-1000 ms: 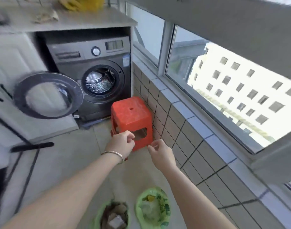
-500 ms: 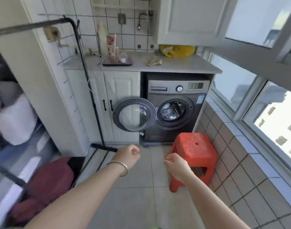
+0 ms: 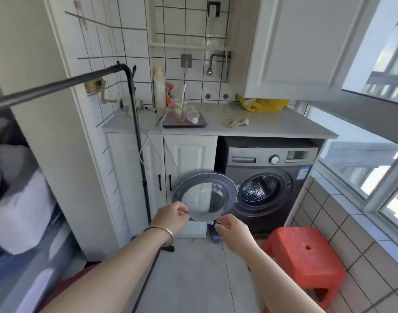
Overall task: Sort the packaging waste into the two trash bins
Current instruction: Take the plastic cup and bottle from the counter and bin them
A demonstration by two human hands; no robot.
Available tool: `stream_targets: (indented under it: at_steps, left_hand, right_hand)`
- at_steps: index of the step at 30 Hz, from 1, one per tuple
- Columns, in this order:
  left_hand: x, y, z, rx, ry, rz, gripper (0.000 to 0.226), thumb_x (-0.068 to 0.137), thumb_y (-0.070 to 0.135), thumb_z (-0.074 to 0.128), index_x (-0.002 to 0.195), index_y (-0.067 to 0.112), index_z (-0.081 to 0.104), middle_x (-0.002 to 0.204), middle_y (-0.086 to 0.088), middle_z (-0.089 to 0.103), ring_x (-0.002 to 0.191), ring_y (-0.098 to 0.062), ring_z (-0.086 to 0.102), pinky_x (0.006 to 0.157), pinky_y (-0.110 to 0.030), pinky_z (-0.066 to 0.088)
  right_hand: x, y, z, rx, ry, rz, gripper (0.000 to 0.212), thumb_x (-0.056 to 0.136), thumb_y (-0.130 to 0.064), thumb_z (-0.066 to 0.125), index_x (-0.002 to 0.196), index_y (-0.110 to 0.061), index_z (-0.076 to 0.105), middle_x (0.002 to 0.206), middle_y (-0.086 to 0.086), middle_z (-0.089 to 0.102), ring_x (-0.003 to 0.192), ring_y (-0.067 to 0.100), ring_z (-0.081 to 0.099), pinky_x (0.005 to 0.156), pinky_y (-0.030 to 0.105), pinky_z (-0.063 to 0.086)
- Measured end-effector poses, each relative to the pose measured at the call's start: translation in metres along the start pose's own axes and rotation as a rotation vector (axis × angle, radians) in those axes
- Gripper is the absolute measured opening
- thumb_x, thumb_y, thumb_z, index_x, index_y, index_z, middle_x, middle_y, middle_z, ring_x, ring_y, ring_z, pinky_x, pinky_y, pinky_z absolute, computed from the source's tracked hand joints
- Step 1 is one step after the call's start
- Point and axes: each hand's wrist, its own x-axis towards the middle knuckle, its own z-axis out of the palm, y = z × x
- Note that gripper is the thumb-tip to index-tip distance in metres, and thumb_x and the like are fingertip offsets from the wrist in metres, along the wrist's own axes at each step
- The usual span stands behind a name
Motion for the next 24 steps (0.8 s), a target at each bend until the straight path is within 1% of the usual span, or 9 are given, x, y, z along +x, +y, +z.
stream_targets:
  at_steps: [5,7,9,12,15,18,20,23,24]
  left_hand:
    - [0.053,0.001,-0.006,-0.051,0.003,0.011,0.023,0.086,0.022,0.054,0.108,0.022,0.062,0.104,0.005,0.065,0.094,-0.011,0.058,0.086,-0.021,0.044]
    - [0.077,0.004,-0.005,-0.06,0.001,0.015,0.023,0.087,0.021,0.053,0.107,0.023,0.062,0.103,0.005,0.065,0.093,-0.011,0.058,0.082,-0.02,0.044]
    - [0.106,0.008,-0.005,-0.063,0.002,0.021,0.023,0.087,0.021,0.052,0.108,0.022,0.062,0.102,0.005,0.064,0.092,-0.011,0.057,0.078,-0.019,0.041]
    - [0.155,0.019,-0.005,-0.056,0.0,0.03,0.022,0.088,0.021,0.052,0.108,0.022,0.061,0.097,0.008,0.06,0.091,-0.01,0.055,0.079,-0.019,0.039]
    - [0.21,0.032,-0.011,-0.068,0.029,0.002,0.018,0.088,0.021,0.053,0.104,0.022,0.061,0.088,0.01,0.058,0.088,-0.01,0.055,0.077,-0.02,0.04]
    - [0.268,0.045,-0.021,-0.074,0.086,-0.033,0.014,0.087,0.021,0.053,0.098,0.024,0.061,0.086,0.009,0.059,0.084,-0.013,0.056,0.075,-0.021,0.041]
    - [0.302,0.05,-0.028,-0.088,0.114,-0.038,0.019,0.087,0.021,0.052,0.103,0.022,0.062,0.091,0.007,0.06,0.085,-0.014,0.056,0.079,-0.022,0.044]
    - [0.345,0.05,-0.037,-0.103,0.125,-0.056,0.025,0.088,0.02,0.052,0.11,0.019,0.061,0.102,0.004,0.061,0.096,-0.015,0.057,0.09,-0.025,0.045]
    - [0.359,0.048,-0.04,-0.104,0.133,-0.059,0.026,0.088,0.02,0.052,0.112,0.018,0.061,0.107,0.003,0.061,0.1,-0.015,0.057,0.093,-0.025,0.044]
  right_hand:
    - [0.05,-0.028,0.009,-0.006,0.006,0.008,0.027,0.084,-0.026,0.054,0.11,-0.022,0.061,0.109,0.0,0.067,0.095,0.021,0.065,0.081,0.03,0.052]
    - [0.074,-0.036,0.008,0.008,0.007,0.001,0.026,0.085,-0.026,0.054,0.11,-0.022,0.061,0.105,-0.003,0.066,0.089,0.017,0.064,0.069,0.025,0.051]
    - [0.106,-0.044,0.006,0.024,-0.001,-0.02,0.025,0.088,-0.027,0.053,0.11,-0.021,0.061,0.103,-0.004,0.065,0.086,0.014,0.06,0.058,0.019,0.043]
    - [0.161,-0.057,0.001,0.022,-0.009,-0.048,0.027,0.09,-0.028,0.052,0.114,-0.019,0.06,0.11,0.0,0.066,0.097,0.019,0.063,0.07,0.024,0.044]
    - [0.222,-0.074,-0.006,0.013,-0.007,-0.069,0.022,0.089,-0.029,0.053,0.109,-0.021,0.06,0.111,0.0,0.067,0.099,0.021,0.064,0.083,0.031,0.049]
    - [0.281,-0.094,-0.019,0.014,-0.016,-0.101,0.023,0.089,-0.027,0.052,0.11,-0.02,0.061,0.108,0.001,0.067,0.098,0.02,0.063,0.08,0.031,0.05]
    - [0.318,-0.111,-0.027,0.023,-0.02,-0.13,0.026,0.09,-0.023,0.051,0.113,-0.018,0.061,0.108,0.001,0.065,0.094,0.019,0.061,0.074,0.028,0.048]
    - [0.366,-0.133,-0.03,0.034,-0.003,-0.152,0.024,0.09,-0.023,0.051,0.111,-0.019,0.061,0.108,0.0,0.064,0.094,0.022,0.065,0.079,0.032,0.051]
    - [0.381,-0.139,-0.029,0.034,0.003,-0.16,0.023,0.09,-0.023,0.051,0.11,-0.019,0.06,0.106,-0.001,0.064,0.093,0.023,0.065,0.076,0.031,0.051]
